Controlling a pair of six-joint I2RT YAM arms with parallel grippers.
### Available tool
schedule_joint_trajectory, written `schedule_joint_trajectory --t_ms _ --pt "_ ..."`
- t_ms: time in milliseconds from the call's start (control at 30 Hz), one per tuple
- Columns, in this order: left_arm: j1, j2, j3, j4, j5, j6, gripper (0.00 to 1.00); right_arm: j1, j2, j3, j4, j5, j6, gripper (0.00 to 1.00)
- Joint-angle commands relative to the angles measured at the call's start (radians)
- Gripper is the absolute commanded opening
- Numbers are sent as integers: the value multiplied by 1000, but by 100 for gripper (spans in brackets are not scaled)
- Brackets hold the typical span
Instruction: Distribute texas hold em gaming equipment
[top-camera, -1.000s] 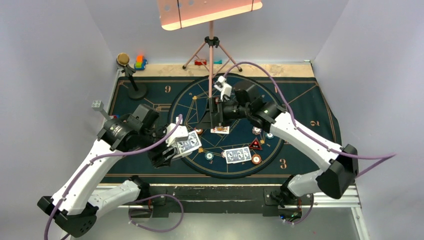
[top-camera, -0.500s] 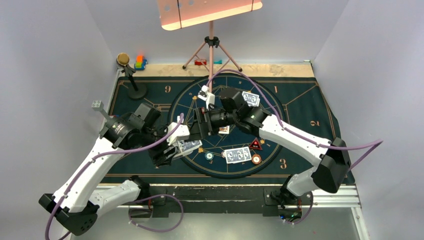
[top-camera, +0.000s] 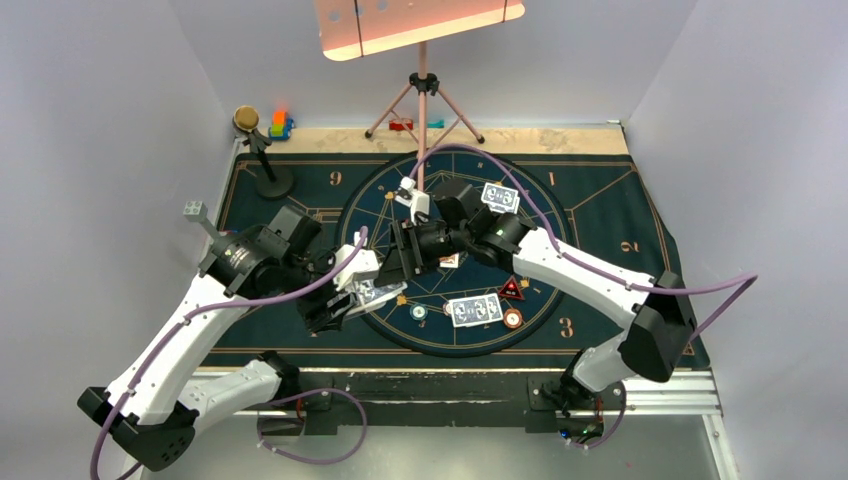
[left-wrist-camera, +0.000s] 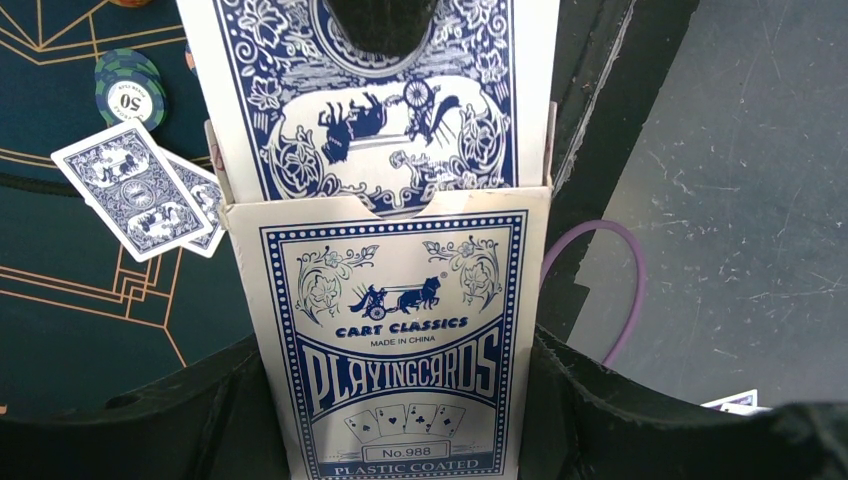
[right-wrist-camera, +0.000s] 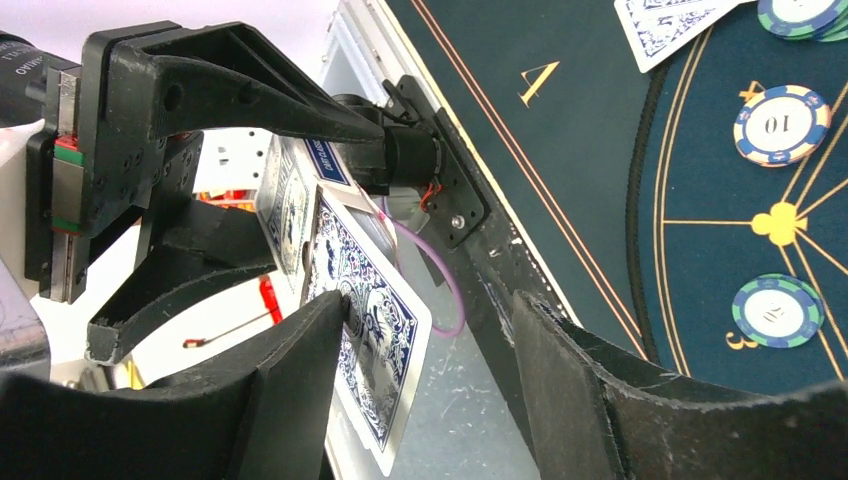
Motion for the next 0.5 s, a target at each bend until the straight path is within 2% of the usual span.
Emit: schedule_joint_trajectory --t_ms 0,267,467 --pt "4 -19 38 27 28 8 0 -1 -41 54 -84 86 -53 63" --pt "5 -26 36 26 33 6 0 -1 -58 98 -170 178 -100 56" --pt "4 -29 35 23 32 7 0 -1 -68 129 -219 226 -122 43"
